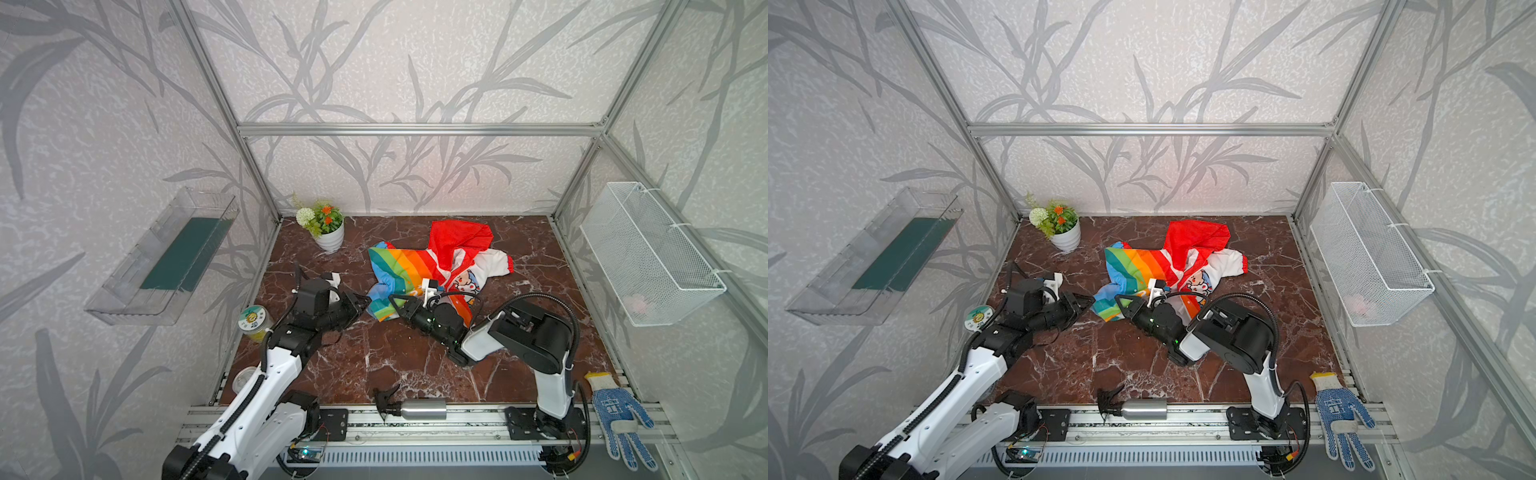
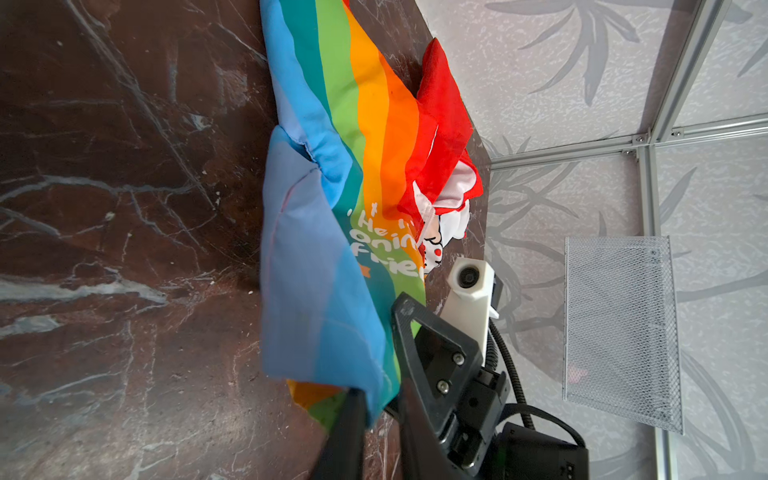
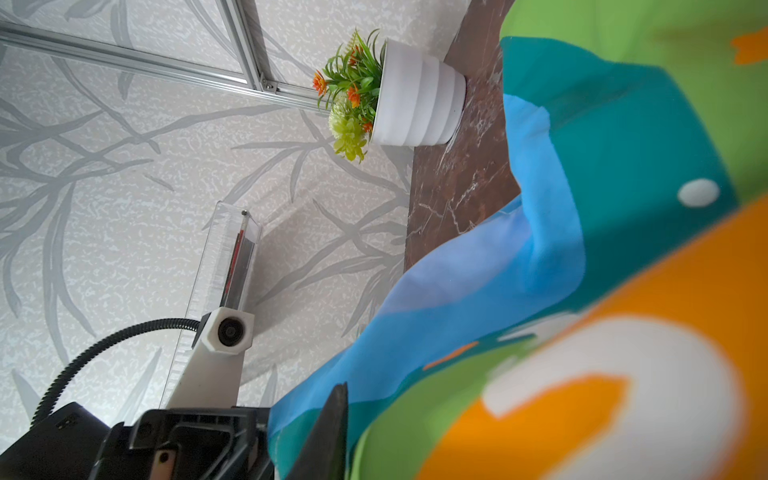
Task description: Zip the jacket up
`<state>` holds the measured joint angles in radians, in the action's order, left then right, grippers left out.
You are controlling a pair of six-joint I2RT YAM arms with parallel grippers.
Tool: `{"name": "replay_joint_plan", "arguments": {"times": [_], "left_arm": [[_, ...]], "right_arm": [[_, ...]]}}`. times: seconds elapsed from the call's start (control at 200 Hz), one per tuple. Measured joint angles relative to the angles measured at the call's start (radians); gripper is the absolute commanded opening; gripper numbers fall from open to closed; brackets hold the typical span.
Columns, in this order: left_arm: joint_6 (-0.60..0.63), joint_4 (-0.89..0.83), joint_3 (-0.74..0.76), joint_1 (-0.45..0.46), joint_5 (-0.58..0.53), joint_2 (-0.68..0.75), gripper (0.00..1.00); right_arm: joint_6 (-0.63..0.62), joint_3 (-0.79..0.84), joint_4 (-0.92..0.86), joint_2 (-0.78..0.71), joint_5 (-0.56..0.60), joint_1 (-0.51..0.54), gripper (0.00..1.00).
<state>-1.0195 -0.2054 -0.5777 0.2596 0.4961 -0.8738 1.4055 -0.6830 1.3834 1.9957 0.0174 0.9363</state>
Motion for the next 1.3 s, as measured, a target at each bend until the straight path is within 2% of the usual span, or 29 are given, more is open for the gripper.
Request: {"name": "replay_joint_plan", "arguments": {"times": [0.15,0.335,0.685,1.125,1.3], "left_arm": [[-0.003,0.008,0.02,0.0,0.013,0.012,0.6],[-0.021,0.019,0.09,0.007,0.028,0.068,0.6],[-0.072,0.109,0.135,0.062,0.037,0.061,0.6],[-0.111,0.203,0.163,0.118,0.027,-0.003,0.47],[-0.125,0.25,0.168,0.133,0.026,-0.025,0.45]], "right_arm": [[0.031,0.005,-0.002,0.001,0.0,0.005,0.26],[0.051,0.005,-0.001,0.005,-0.001,0.009,0.27],[0.068,0.005,0.0,0.009,-0.012,0.012,0.27],[0.083,0.005,-0.001,0.014,-0.027,0.014,0.28],[0.092,-0.004,0.0,0.014,-0.031,0.014,0.29]]}}
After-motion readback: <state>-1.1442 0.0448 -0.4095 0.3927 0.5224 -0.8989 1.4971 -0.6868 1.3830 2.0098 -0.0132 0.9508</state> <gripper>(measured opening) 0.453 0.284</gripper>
